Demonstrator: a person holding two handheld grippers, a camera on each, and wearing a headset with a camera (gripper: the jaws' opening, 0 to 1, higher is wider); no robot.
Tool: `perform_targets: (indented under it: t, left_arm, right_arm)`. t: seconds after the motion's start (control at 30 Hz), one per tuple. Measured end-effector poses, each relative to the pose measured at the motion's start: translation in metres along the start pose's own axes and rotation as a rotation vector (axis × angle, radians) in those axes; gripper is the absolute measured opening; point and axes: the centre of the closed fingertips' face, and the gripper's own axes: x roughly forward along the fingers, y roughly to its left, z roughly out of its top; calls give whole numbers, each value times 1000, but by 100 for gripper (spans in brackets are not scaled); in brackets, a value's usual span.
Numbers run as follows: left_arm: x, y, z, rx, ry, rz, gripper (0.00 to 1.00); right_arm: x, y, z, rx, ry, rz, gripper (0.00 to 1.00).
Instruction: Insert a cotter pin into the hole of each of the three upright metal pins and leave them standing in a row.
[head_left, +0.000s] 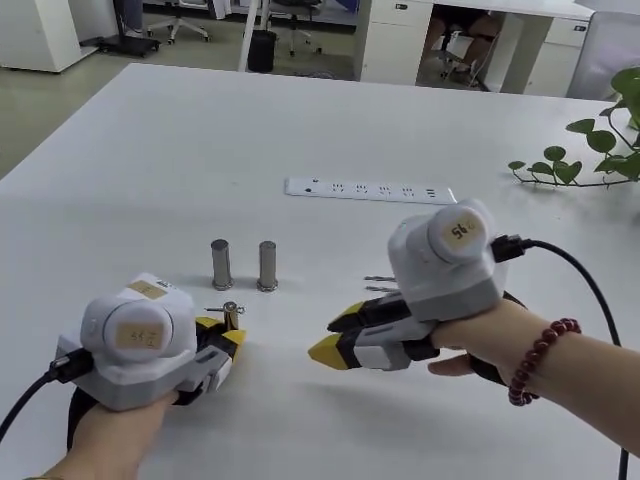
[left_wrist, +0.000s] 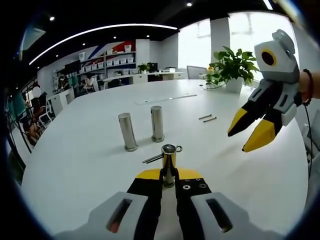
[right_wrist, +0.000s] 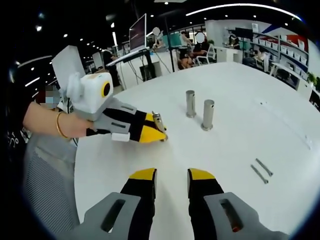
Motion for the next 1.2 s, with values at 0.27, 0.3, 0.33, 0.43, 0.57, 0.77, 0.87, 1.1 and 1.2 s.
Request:
perform_targets:
  t: [0.27, 0.3, 0.33, 0.43, 0.57, 0.77, 0.87, 1.1, 1.2]
  left_arm:
    - [1, -2, -4, -10, 15, -3, 9]
    - [1, -1, -5, -12, 17, -2, 10]
    - [1, -1, -5, -13, 17, -2, 10]
    - [0, 0, -5, -15, 19, 6, 15]
    - [-5, 1, -6, -35, 16, 7, 22]
    - [-12, 3, -2, -67, -12, 8, 33]
    - [-16, 4, -1, -85, -22, 7, 36]
    - [-29, 6, 5, -47, -39, 25, 38]
    - [-34, 7, 9, -11, -53, 37, 39]
  right_arm:
    - [-1, -1, -2, 15, -3, -2, 20]
    - [-1, -1, -2, 17, -4, -3, 20]
    - [-1, -2, -2, 22, -7, -5, 20]
    - [-2, -3, 0, 33, -23, -13, 21]
    - [-1, -6, 4, 40, -55, -31, 22]
    - [0, -14, 14, 41, -109, -61, 24]
    - [1, -19, 22, 36, -146, -80, 25]
    - [12, -35, 41, 43, -210, -127, 25]
    - [20, -40, 49, 45, -229, -145, 25]
